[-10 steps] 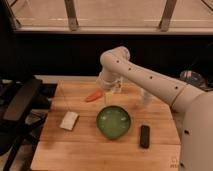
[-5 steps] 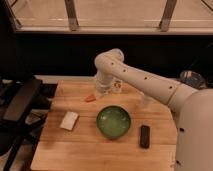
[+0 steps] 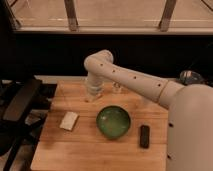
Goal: Place the pepper on the white sponge
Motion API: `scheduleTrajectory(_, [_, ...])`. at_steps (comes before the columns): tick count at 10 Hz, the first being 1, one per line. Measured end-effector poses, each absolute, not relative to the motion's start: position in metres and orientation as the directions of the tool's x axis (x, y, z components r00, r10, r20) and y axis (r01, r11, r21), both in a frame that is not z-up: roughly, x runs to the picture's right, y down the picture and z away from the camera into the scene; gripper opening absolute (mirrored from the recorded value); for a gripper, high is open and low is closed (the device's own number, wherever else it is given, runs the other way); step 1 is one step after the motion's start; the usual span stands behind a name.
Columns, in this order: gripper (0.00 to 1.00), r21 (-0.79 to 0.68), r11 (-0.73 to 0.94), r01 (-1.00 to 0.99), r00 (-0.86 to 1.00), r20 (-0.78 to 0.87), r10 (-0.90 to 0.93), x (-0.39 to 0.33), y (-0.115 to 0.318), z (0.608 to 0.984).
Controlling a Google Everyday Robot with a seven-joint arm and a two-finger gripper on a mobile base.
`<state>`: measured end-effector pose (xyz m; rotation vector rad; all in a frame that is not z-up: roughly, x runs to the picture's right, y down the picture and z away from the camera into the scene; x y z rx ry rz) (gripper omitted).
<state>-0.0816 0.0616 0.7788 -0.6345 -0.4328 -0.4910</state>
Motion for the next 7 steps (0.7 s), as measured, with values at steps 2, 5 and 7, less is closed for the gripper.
scheduleTrajectory(2, [0.22, -0.45, 0.695, 0.56, 0.796, 0.524, -0.301, -0.085, 0.063, 0.779])
scheduleTrajectory(5, [0.5, -0.454, 0.684, 0.571, 0.793, 0.52, -0.317, -0.076, 0.054, 0.802])
scheduleTrajectory(7, [0.7, -0.453, 0.698, 0.555, 0.804, 0.509, -0.309, -0.063, 0.047, 0.822])
